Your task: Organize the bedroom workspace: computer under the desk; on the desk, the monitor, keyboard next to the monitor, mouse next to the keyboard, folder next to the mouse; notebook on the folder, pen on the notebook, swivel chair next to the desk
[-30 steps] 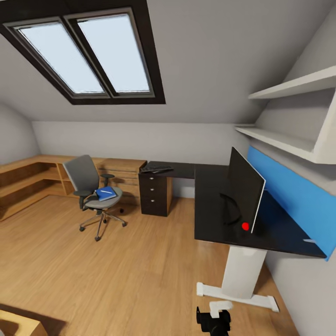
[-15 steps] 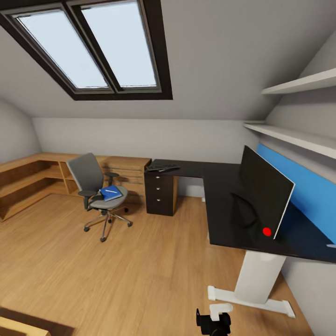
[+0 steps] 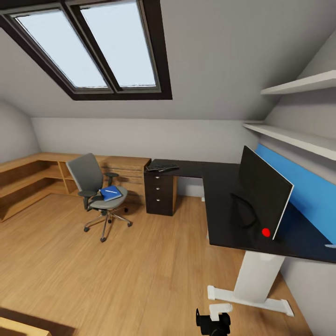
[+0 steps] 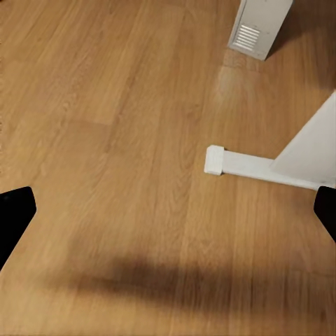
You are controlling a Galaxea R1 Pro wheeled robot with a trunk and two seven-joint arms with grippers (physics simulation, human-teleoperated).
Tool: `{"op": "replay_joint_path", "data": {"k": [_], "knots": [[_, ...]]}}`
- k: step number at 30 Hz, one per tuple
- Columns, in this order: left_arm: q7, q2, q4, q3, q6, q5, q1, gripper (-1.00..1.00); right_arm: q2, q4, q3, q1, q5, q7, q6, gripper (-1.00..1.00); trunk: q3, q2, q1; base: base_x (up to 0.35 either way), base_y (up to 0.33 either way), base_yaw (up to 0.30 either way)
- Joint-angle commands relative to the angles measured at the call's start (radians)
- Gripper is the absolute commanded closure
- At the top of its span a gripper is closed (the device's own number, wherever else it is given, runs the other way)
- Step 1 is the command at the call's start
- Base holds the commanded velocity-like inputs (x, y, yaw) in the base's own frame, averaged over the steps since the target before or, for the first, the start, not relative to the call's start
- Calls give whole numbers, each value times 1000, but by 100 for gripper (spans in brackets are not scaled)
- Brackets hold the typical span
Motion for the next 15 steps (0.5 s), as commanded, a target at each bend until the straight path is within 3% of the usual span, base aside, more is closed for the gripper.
{"op": "replay_joint_path", "data": {"k": [1,8,15], "knots": [[0,0,0,2,-4,3,-1,-100,0,2,8,-1,-3,-5,-2,-100,2,6,-4,0,0,0],[-2,0,0,4,-2,5,-1,-100,1,2,8,-1,-3,-5,-2,-100,23,55,-31,0,19,0],[-3,0,0,4,4,4,-1,-100,2,2,8,-1,-4,-5,-2,-100,45,104,-57,29,271,0]]}}
